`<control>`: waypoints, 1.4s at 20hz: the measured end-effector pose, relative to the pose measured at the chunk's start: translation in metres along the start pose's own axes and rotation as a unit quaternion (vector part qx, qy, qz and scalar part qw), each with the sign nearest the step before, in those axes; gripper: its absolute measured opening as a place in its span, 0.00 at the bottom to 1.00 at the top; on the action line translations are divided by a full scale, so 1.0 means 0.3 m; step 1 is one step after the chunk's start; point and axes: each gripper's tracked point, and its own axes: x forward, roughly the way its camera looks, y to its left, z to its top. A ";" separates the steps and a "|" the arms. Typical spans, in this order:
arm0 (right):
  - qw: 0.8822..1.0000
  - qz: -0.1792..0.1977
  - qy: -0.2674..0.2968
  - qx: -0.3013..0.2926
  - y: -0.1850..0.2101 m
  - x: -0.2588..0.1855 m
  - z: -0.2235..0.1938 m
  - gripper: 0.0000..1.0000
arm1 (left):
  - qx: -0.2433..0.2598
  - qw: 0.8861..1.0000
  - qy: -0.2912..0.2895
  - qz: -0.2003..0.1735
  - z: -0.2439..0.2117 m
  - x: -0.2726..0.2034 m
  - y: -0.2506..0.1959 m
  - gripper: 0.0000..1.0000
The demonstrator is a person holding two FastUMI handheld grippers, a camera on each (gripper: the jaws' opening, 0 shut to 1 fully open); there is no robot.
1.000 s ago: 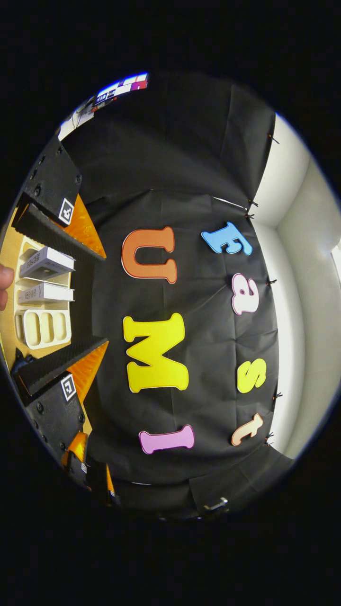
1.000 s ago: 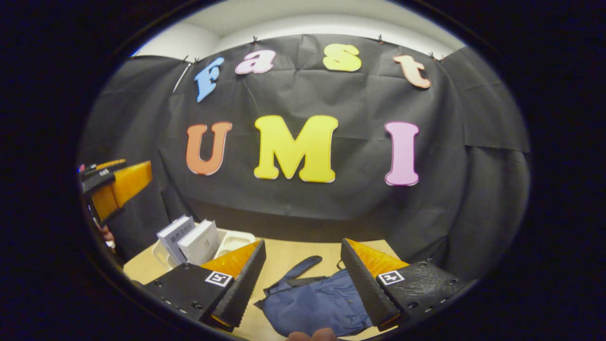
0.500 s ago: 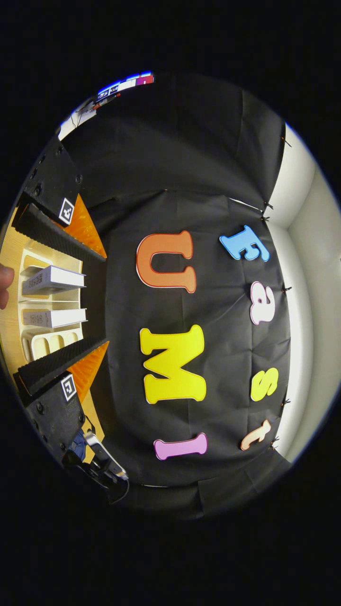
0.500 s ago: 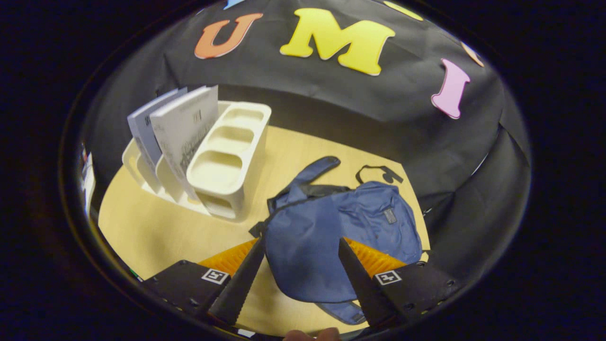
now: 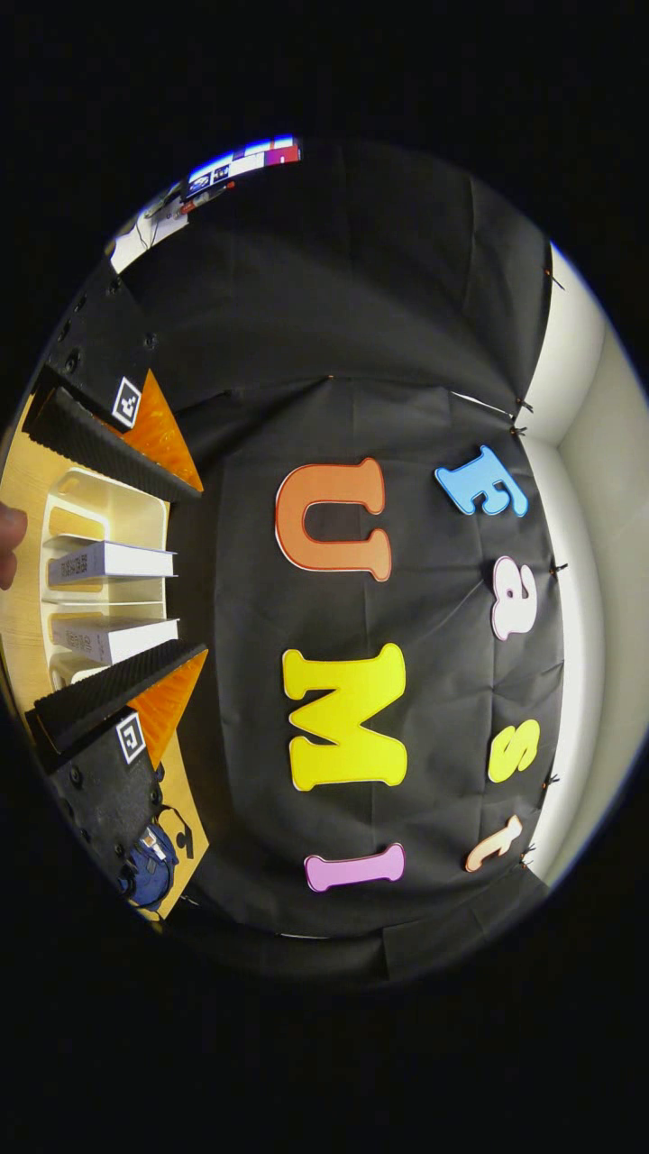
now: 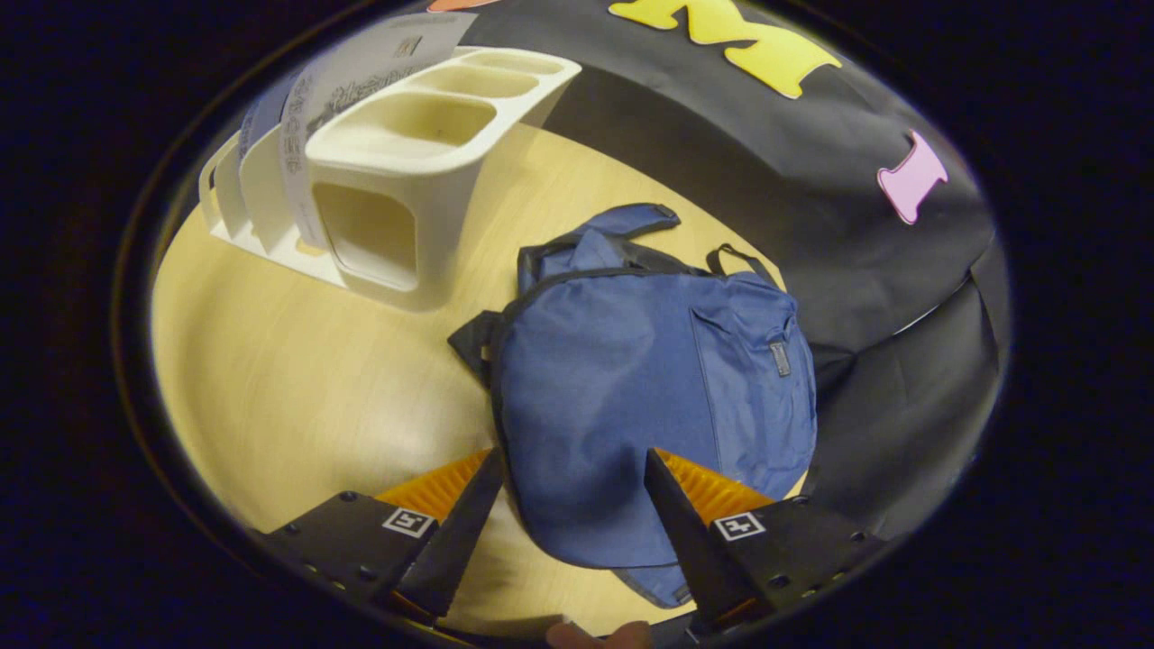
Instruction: Open the schoolbag, grab two books from the bookshelf and put them into the schoolbag.
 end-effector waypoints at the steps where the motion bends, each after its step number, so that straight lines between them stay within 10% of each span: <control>1: 1.000 -0.007 0.003 0.002 -0.012 0.019 -0.002 0.96 | 0.002 1.000 0.000 0.001 -0.004 0.000 0.004 0.98; 11: 0.998 -0.001 -0.002 0.062 -0.082 0.002 0.027 0.93 | -0.002 1.000 0.003 0.009 -0.014 -0.008 0.023 0.98; 28: 0.988 -0.136 -0.056 -0.043 -0.083 0.078 0.062 0.87 | 0.016 1.000 -0.001 0.001 -0.011 -0.035 0.046 0.98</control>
